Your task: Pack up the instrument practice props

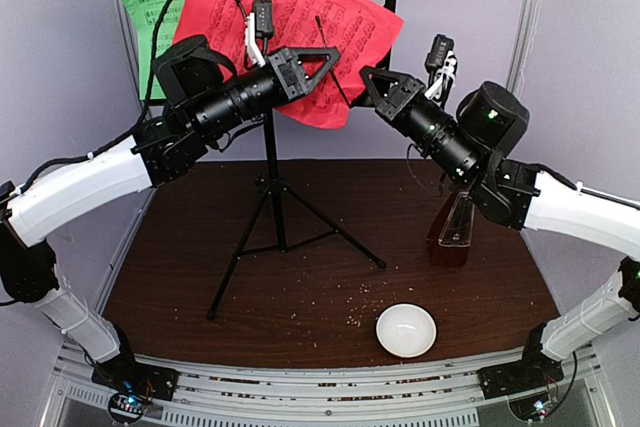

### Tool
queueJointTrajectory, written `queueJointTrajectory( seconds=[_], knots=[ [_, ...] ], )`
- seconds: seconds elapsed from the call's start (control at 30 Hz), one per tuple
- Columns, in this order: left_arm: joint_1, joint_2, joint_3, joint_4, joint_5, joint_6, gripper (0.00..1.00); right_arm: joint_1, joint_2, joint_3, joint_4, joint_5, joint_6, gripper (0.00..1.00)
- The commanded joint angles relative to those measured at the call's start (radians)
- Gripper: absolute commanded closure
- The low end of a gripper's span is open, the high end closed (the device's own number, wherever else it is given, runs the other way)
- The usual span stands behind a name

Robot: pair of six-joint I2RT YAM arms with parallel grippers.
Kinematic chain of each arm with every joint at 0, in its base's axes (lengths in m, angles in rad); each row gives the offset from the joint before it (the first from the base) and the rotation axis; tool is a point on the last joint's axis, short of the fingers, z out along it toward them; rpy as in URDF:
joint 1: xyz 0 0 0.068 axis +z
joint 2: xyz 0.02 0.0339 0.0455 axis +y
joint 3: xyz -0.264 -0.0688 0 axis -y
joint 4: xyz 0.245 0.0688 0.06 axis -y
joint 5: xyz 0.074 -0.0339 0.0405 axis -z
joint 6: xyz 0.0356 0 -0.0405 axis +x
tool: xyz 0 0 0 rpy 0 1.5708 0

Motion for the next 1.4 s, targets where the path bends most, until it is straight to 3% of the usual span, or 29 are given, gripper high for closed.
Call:
queueJointTrajectory(
  seconds=[0.0, 0.27, 0.67, 0.87, 1.03, 1.23, 1.37],
  knots=[
    [0.006, -0.020, 0.000, 0.025, -0.018, 0.037, 1.00, -0.002, -0.092, -0.091, 0.151, 0.098, -0.049, 1.00],
    [0.008, -0.028, -0.009, 0.030, -0.016, 0.042, 1.00, -0.001, -0.253, -0.237, 0.225, 0.229, -0.135, 1.00],
    [0.009, -0.037, -0.007, 0.012, -0.008, 0.068, 1.00, -0.001, -0.470, -0.349, 0.082, 0.367, -0.219, 1.00],
    [0.014, -0.045, -0.018, 0.000, 0.014, 0.084, 0.79, -0.001, -0.637, -0.464, -0.108, 0.494, -0.203, 1.00],
    [0.019, -0.064, -0.039, -0.002, 0.053, 0.098, 0.62, -0.001, -0.736, -0.566, -0.311, 0.559, -0.100, 1.00],
    [0.022, -0.114, -0.112, 0.005, 0.143, 0.142, 0.35, -0.002, -0.727, -0.715, -0.462, 0.555, 0.072, 1.00],
    [0.021, -0.164, -0.184, -0.024, 0.159, 0.189, 0.27, -0.002, -0.717, -0.788, -0.525, 0.553, 0.153, 1.00]
  ],
)
